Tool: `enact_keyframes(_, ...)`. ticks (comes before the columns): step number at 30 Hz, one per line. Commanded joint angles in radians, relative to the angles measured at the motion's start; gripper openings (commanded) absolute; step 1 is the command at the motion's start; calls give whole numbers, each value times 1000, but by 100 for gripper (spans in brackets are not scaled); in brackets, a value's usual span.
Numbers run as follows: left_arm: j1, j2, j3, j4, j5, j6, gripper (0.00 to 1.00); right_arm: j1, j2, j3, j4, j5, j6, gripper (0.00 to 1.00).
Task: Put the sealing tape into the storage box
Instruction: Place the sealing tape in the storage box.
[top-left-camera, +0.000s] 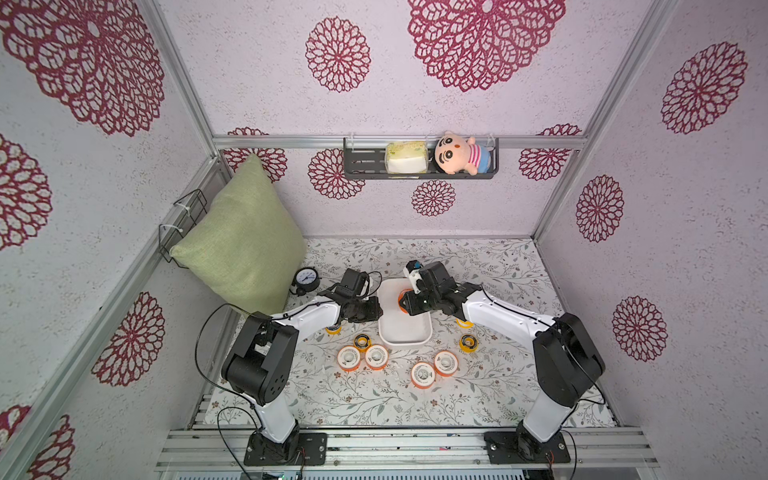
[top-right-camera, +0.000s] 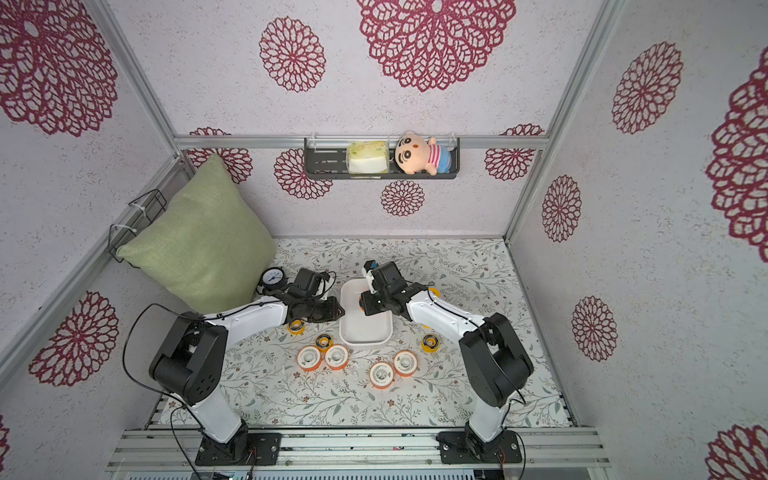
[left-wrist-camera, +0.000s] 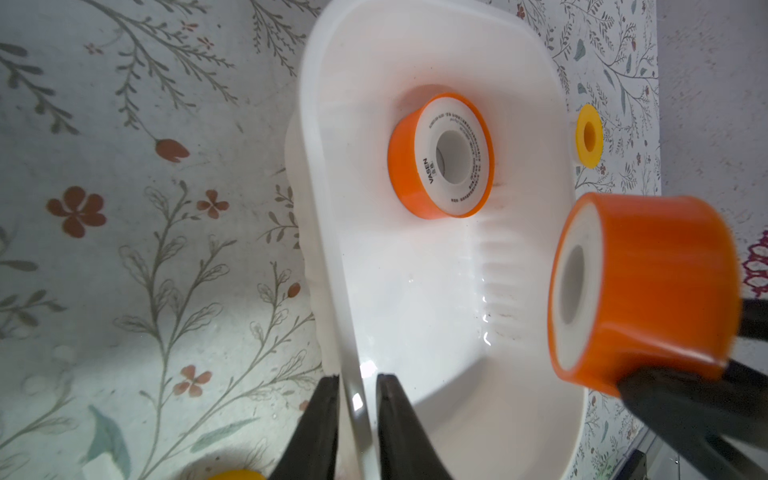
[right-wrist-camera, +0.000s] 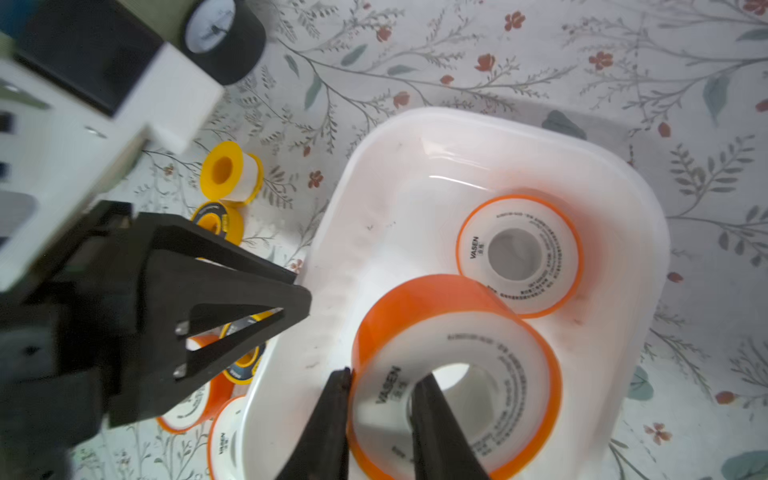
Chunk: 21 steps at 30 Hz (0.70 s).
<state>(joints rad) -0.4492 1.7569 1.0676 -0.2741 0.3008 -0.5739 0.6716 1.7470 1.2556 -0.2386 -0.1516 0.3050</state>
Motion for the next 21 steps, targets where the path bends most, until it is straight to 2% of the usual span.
enact_keyframes(1,-2,17,27,0,-13,6,21,12,25,53,-64,61,-31,19)
enact_keyframes(21,-5,28,53,-36,-29,25,18,36,143,123,-171,134,-55,23)
